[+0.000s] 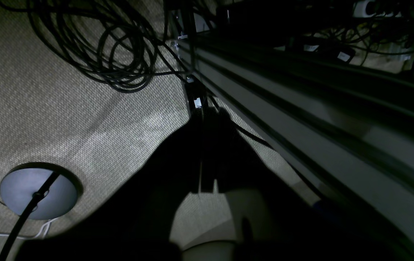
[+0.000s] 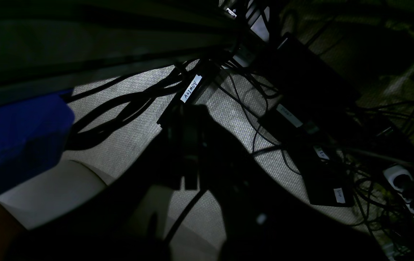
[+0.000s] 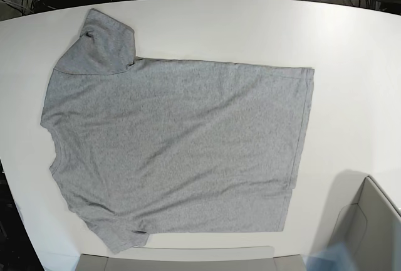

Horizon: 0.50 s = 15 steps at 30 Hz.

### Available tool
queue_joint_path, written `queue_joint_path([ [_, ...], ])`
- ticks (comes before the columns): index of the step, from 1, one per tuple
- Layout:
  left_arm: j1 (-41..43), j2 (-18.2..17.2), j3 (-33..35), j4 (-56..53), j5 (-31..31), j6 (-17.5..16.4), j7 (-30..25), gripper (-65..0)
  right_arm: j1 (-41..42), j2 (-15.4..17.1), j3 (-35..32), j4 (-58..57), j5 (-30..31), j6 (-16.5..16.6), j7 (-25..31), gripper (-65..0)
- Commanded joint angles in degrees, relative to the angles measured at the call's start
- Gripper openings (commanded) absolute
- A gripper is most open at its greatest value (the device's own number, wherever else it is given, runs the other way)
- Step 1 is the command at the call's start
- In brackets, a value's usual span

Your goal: Fold the T-shirt properly

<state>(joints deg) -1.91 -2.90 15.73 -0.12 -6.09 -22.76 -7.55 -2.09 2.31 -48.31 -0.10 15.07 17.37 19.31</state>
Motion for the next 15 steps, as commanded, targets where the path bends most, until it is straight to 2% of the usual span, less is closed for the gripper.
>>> queue_joint_path([
  [1, 0.0, 0.0, -0.1, 0.1, -0.2, -0.4, -0.1, -65.0, -0.5, -0.2, 0.1, 0.1, 0.3, 1.0, 0.4, -65.0],
  [15, 0.6, 0.0, -0.1, 0.1, -0.2, -0.4, -0.1, -65.0, -0.3, 0.4, 0.0, 0.1, 0.2, 1.0, 0.4, -65.0],
])
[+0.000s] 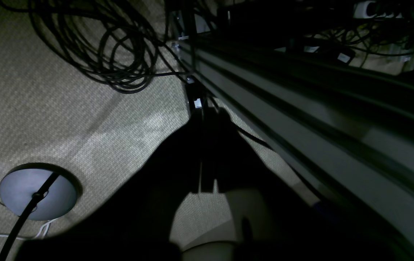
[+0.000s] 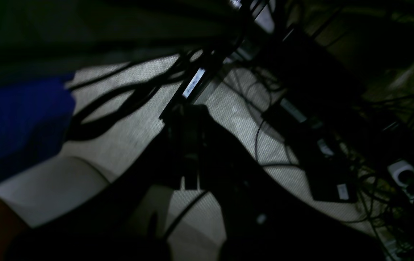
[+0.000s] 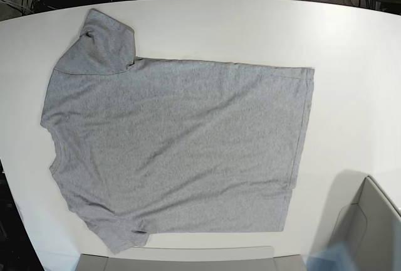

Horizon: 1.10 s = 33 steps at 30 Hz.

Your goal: Fold the T-shirt properly

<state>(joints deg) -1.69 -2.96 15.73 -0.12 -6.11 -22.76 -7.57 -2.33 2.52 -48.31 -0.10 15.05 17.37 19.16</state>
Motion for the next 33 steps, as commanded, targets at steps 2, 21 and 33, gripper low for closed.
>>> queue_joint_path([
  [2, 1.6, 0.0, -0.1, 0.1, -0.2, -0.4, -0.1, -65.0, 0.0, 0.6, 0.0, 0.1, 0.2, 1.0, 0.6, -65.0],
  [21, 11.7, -0.8, -17.7, 4.9, -0.4, -0.4, -12.0, -65.0, -4.3, 2.9, 0.1, 2.4, 0.4, 1.0, 0.6, -65.0],
  [33, 27.8, -2.2, -28.6, 32.8, -0.3, -0.4, -12.0, -65.0, -22.6, 13.4, 11.6, 28.9, 7.3, 1.0, 1.0, -65.0],
])
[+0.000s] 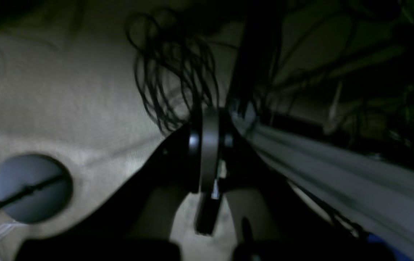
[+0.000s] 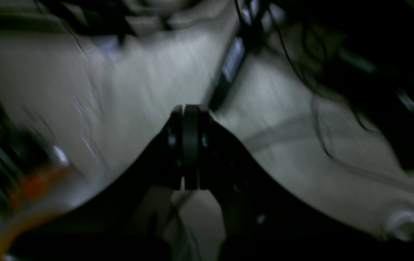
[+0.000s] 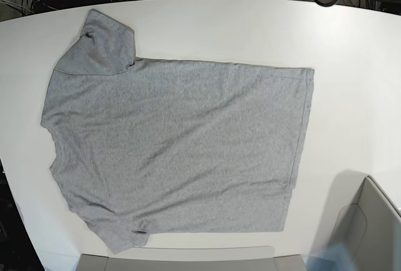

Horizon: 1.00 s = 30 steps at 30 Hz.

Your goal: Fold the T-shirt properly

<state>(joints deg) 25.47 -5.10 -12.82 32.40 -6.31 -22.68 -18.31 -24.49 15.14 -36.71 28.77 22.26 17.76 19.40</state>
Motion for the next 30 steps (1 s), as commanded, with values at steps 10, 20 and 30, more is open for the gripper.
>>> queue_joint_path([
  [10, 11.8, 0.0, -0.3, 19.9, -0.2, -0.5, -1.3, -65.0, -14.3, 4.0, 11.3, 18.0, -0.1, 0.6, 5.4, -65.0],
  [20, 21.4, 3.7, -14.0, 42.0, -0.2, -0.5, -1.3, -65.0, -31.0, 5.0, 28.9, 45.1, -0.2, 0.7, 5.7, -65.0],
  [30, 24.5, 4.4, -20.7, 61.3, -8.8, -0.5, -1.2, -65.0, -39.6, 5.0, 43.3, 70.7, -6.5, 0.7, 5.3, -65.0],
])
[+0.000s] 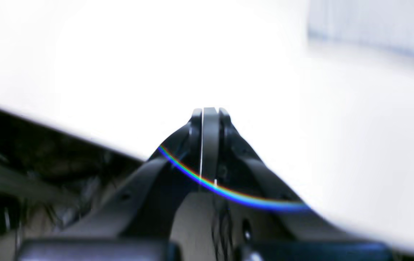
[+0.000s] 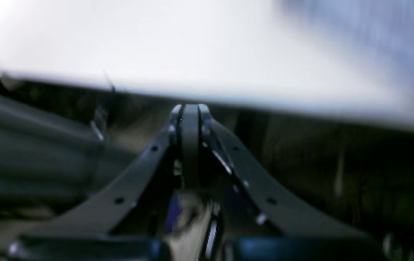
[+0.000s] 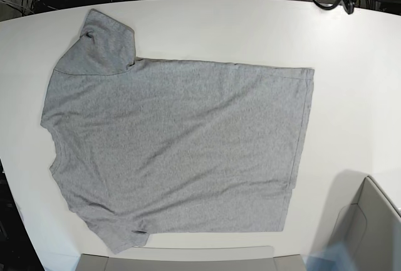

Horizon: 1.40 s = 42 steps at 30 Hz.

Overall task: Fold the T-shirt properly
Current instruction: 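Lower both grippers toward the shoulder edge of the grey T-shirt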

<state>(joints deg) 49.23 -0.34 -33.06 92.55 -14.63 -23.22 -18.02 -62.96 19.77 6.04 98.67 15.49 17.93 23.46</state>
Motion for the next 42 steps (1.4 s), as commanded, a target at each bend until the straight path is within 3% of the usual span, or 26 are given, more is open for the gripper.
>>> queue_joint_path([
  [1, 0.7, -0.3, -1.1, 2.5, -1.3, 0.1, -1.5, -65.0, -1.4, 0.3, 1.7, 2.8, 0.3, 0.5, 1.3, -65.0],
  [6, 0.0, -0.3, -1.8, 9.6, -2.1, 0.1, -1.5, -65.0, -1.3, 0.8, 8.8, 11.0, -5.1, 0.6, 0.7, -65.0],
  [11, -5.2, -0.6, -1.8, 17.2, -2.0, 0.0, -1.4, -65.0, 1.7, 0.6, 14.9, 18.1, -14.4, 0.7, -7.2, -65.0],
  [14, -6.9, -1.2, -1.7, 20.2, -1.9, -0.1, -0.9, -65.0, 3.4, 1.3, 16.1, 18.5, -15.1, 0.7, -7.8, -65.0],
  [21, -5.0, -8.8, 0.9, 24.0, -1.9, -0.2, -0.9, -65.0, 3.4, 4.1, 13.0, 19.3, -15.1, 0.7, -7.8, -65.0],
  [29, -4.8, -10.3, 0.9, 24.2, -1.9, -0.3, -0.9, -65.0, 6.8, 9.1, 7.7, 19.7, -15.1, 1.0, -10.3, -65.0],
  [31, -4.8, -11.0, 0.9, 24.2, -1.9, -0.3, -0.9, -65.0, 9.3, 9.1, 6.8, 19.7, -15.1, 3.0, -11.4, -65.0],
  [36, -5.0, -11.2, 0.9, 24.2, -1.9, -0.3, -0.9, -65.0, 12.9, 8.1, 5.9, 19.9, -11.3, 15.0, -11.9, -65.0],
  [42, -6.5, -11.8, 1.0, 24.2, -1.9, -0.3, -0.6, -65.0, 12.8, 5.9, 6.1, 20.0, -8.0, 16.0, -16.7, -65.0],
])
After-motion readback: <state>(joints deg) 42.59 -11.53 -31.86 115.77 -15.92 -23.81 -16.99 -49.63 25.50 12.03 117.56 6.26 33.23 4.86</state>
